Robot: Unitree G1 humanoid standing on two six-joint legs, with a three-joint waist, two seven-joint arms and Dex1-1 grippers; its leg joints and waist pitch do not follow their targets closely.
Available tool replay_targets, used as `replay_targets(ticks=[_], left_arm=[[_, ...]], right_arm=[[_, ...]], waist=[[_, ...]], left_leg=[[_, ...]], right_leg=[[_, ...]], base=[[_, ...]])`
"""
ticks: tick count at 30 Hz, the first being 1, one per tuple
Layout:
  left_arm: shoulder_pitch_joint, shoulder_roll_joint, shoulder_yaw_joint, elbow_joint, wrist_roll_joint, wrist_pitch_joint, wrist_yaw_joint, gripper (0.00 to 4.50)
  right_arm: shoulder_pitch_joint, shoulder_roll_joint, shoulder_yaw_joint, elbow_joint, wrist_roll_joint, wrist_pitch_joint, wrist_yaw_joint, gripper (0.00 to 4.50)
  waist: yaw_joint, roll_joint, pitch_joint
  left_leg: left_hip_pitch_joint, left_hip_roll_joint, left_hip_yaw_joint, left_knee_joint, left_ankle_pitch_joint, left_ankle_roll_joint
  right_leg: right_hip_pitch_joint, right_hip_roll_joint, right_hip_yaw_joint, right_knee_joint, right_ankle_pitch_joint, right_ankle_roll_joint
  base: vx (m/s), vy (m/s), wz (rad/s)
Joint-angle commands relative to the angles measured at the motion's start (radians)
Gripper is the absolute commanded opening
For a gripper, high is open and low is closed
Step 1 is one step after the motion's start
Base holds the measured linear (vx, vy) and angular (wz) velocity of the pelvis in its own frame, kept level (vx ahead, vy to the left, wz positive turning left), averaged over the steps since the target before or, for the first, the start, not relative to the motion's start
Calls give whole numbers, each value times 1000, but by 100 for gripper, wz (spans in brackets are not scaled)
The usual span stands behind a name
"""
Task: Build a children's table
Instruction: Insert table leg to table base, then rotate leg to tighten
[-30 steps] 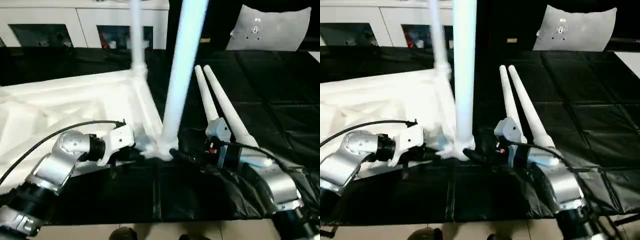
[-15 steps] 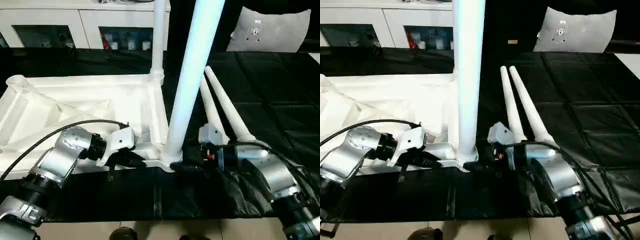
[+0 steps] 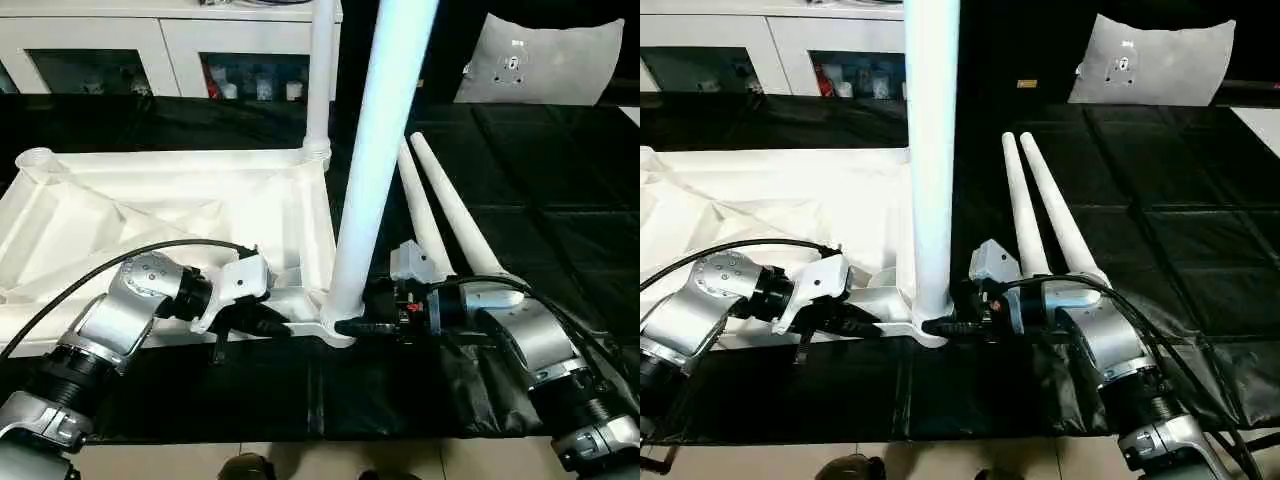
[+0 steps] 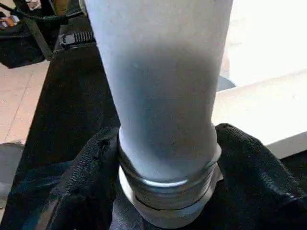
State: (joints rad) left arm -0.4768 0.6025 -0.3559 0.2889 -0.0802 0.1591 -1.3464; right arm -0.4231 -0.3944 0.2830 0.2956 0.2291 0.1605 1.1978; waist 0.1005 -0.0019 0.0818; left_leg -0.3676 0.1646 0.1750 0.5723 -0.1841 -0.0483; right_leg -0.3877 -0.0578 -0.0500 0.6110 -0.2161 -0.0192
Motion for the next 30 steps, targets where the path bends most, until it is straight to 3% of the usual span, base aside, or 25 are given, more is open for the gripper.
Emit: replay_targets(ticks=[1,4,8,11,13,14,15,18,20,22,24,25,27,28,30], left_arm=[[3,-8,-38,-23,-1,-10,-41,0],[13,-10,-26,-33,-8,1,-26,0],[70,-57,48,-125,-30,110,139,0],[110,-118,96,-215,-47,236,271,0],[130,-166,118,-271,-57,312,343,0],[146,-207,120,-320,-50,369,401,0],[151,-230,120,-338,-44,392,428,0],[157,-301,119,-370,-9,447,515,0],[156,-330,117,-377,6,466,550,0],[146,-386,105,-375,45,490,626,0],[143,-425,92,-395,64,528,681,0],[143,-427,79,-410,68,544,685,0],[144,-420,71,-422,71,551,681,0],[145,-394,66,-425,73,540,655,0],[146,-379,67,-425,72,532,638,0]], right_arm=[[8,8,15,-11,7,-3,9,272],[26,10,13,-28,14,10,5,272],[147,57,-14,-147,40,89,-124,272],[228,133,-22,-195,16,114,-274,272],[264,186,-15,-214,-4,127,-360,272],[288,244,-11,-229,-17,153,-446,272],[296,273,-7,-233,-23,162,-483,272],[303,359,4,-225,-61,184,-599,272],[304,395,7,-222,-79,195,-649,272],[293,468,10,-202,-112,222,-759,272],[281,516,24,-193,-152,236,-843,272],[275,522,26,-195,-168,228,-861,272],[270,514,24,-201,-178,207,-858,272],[267,487,3,-206,-182,178,-847,328],[267,471,-12,-209,-182,165,-843,342]], waist=[[-3,7,-52],[-3,9,-49],[-3,10,-38],[-6,13,-22],[-15,13,-7],[-22,9,4],[-29,6,9],[-45,6,19],[-47,5,20],[-53,8,22],[-55,10,23],[-59,7,12],[-59,11,12],[-60,9,-5],[-60,10,-5]], left_leg=[[13,72,-21,-62,-132,74],[14,72,-21,-65,-152,67],[13,79,-24,-72,-171,58],[12,73,-26,-82,-243,41],[15,74,-32,-91,-325,7],[8,73,-37,-97,-341,-3],[6,67,-41,-102,-367,-7],[11,62,-45,-100,-361,1],[12,62,-43,-102,-343,9],[6,65,-42,-110,-302,12],[10,64,-42,-111,-322,4],[11,66,-40,-108,-313,4],[9,66,-37,-106,-277,13],[9,66,-34,-100,-228,22],[5,63,-29,-94,-166,42]], right_leg=[[42,-93,52,-60,-50,-271],[41,-93,53,-63,-71,-269],[37,-94,57,-64,-56,-261],[30,-94,58,-82,-214,-235],[22,-101,62,-98,-393,-191],[20,-100,64,-100,-434,-173],[17,-99,62,-108,-522,-139],[6,-105,71,-127,-626,-90],[4,-103,72,-130,-614,-82],[7,-95,69,-125,-517,-91],[3,-94,69,-124,-499,-94],[9,-93,71,-120,-462,-100],[10,-92,73,-115,-370,-111],[20,-89,71,-104,-271,-129],[23,-85,68,-95,-141,-155]], base=[[0,0,0],[0,0,0],[0,0,0],[0,0,0],[0,0,0],[0,0,0],[0,0,0],[0,0,0],[0,0,0],[0,0,0],[0,0,0],[0,0,0],[0,0,0],[53,7,3],[63,-4,4]])
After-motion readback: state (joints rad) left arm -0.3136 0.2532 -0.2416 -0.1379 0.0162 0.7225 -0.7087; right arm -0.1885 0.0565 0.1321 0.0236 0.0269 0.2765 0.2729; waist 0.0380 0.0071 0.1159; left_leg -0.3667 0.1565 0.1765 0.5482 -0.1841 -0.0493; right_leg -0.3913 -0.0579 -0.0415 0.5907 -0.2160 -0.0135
